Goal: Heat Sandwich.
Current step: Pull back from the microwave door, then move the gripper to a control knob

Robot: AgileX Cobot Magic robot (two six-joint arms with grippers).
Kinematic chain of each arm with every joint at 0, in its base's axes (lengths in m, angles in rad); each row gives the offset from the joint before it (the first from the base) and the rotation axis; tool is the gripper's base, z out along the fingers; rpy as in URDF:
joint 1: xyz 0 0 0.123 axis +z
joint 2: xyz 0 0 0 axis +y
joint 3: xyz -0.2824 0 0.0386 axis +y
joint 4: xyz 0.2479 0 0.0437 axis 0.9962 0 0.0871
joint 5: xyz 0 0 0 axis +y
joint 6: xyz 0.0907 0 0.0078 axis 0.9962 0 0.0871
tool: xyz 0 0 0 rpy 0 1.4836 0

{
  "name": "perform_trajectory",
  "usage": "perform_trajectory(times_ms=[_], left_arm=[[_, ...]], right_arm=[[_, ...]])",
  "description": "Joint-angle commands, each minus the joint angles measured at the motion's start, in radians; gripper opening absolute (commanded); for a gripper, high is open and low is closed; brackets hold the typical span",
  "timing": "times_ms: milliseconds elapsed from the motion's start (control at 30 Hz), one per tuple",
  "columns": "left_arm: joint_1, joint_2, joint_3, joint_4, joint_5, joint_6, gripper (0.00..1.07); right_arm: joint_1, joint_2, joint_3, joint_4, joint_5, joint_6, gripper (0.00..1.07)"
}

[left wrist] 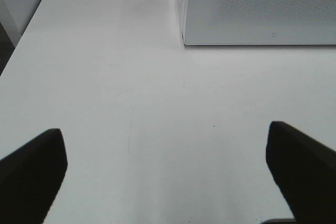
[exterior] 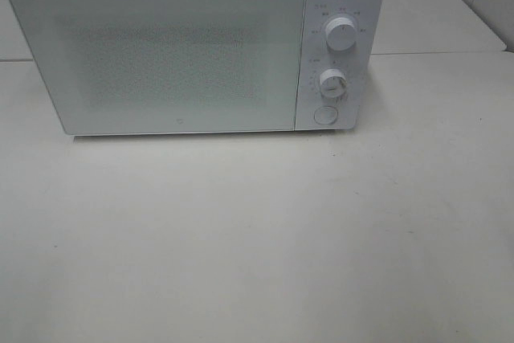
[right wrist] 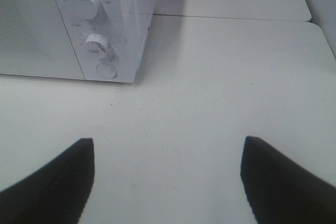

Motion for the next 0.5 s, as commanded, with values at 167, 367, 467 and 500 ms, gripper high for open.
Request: perform_trajectory(times_ms=[167,367,467,500], left_arm=[[-0.006,-0.026,0.002,-0.008,-0.010,0.000,0.98],[-0.006,-0.026,0.002,-0.008,-0.010,0.000,0.98],[-0.006,-0.026,0.002,-0.008,-0.010,0.000,0.98],[-0.006,-0.026,0.002,-0.008,-0.010,0.000,0.98]], right_arm=[[-0.006,0.141,0.007,0.003,-0.151,0.007,0.75],[-0.006,0.234,0.008,0.005,-0.248,0.007,0.75],[-0.006,0.302,0.008,0.006,-0.326,0.007,0.75],[-0.006,0.302,0.008,0.006,-0.326,0.007,0.75]])
